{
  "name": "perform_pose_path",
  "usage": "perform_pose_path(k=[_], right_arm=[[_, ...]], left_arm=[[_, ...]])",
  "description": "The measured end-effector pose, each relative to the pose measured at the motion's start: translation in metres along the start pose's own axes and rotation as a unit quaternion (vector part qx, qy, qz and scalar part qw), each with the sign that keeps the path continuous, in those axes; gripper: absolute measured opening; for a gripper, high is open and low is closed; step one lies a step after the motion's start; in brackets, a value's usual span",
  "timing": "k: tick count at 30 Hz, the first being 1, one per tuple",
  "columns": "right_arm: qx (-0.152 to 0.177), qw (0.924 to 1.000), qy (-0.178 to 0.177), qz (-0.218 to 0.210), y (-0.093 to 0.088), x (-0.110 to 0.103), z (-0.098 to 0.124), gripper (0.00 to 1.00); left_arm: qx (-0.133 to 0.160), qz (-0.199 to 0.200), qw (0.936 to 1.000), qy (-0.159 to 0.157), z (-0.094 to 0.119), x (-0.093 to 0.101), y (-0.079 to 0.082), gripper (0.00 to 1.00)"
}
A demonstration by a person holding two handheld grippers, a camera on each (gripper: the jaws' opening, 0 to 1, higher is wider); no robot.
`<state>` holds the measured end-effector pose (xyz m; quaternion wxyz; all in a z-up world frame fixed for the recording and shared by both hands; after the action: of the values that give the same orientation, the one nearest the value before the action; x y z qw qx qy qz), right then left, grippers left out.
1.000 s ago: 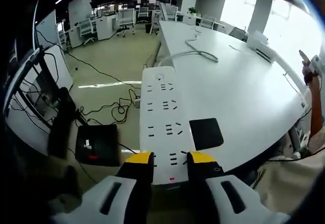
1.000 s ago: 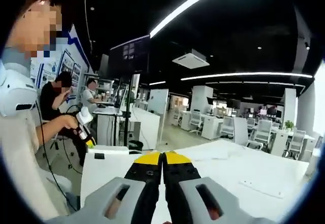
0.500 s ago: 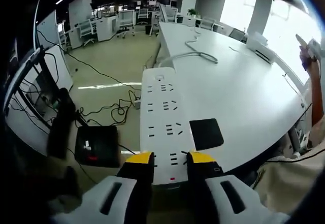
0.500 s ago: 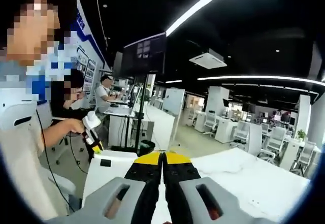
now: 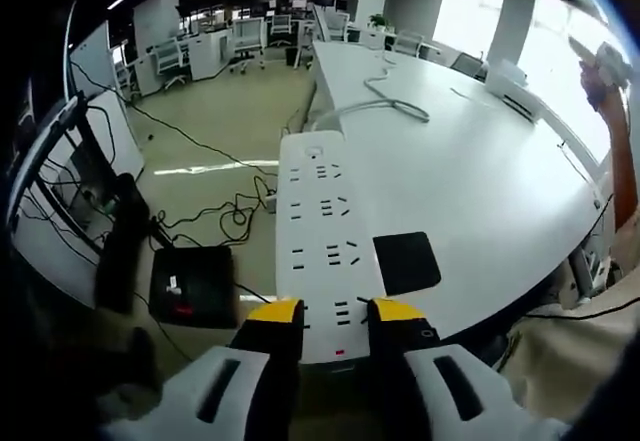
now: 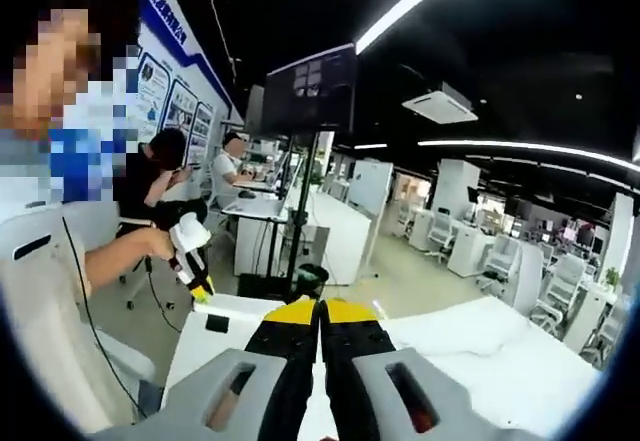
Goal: Pick up the power strip scattered on the table, fix it on the side mounting bracket of the table, and press the switch
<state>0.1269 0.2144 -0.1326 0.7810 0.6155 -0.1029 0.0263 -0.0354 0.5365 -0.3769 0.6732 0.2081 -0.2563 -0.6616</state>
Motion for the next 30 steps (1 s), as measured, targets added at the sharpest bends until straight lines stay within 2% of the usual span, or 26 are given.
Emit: perform_pose_path(k=[5,14,19,28,30], right_arm=[[-0.008,0.9997,0.022,-0.003,0.0,0.0,-0.026,0.0],[-0.016,0.9988,0.047,0.001,0.004,-0.004,-0.056,0.0],[-0.032,0.9977,0.06,0.003,0.003,-0.006,-0.07,0.0],[-0.073,0.9935,0.088,0.001,-0.006,-0.007,-0.11,0.0],[-0.093,0.9915,0.091,0.004,-0.01,-0.007,-0.119,0.0]], left_arm=[[0.003,0.001,1.0,-0.002,0.0,-0.001,0.0,0.31],[0.004,0.005,1.0,-0.002,0.001,-0.001,-0.001,0.31],[0.004,0.007,1.0,-0.001,0.002,-0.001,0.0,0.31],[0.002,0.005,1.0,-0.002,0.002,-0.001,0.0,0.3],[0.0,0.005,1.0,-0.002,0.002,-0.001,0.001,0.3]])
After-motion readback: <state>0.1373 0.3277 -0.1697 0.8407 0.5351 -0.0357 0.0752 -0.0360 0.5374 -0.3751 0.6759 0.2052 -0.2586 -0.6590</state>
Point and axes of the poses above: the point that each gripper's makers call its tool centre point, and the gripper's own axes: z roughly backward along the fingers, x roughly to its right, y roughly out of its top, the point moved 3 cm from there along z, roughly backward along the fingers, and after that the axes turned 4 degrees about y, right-handed, at the moved point
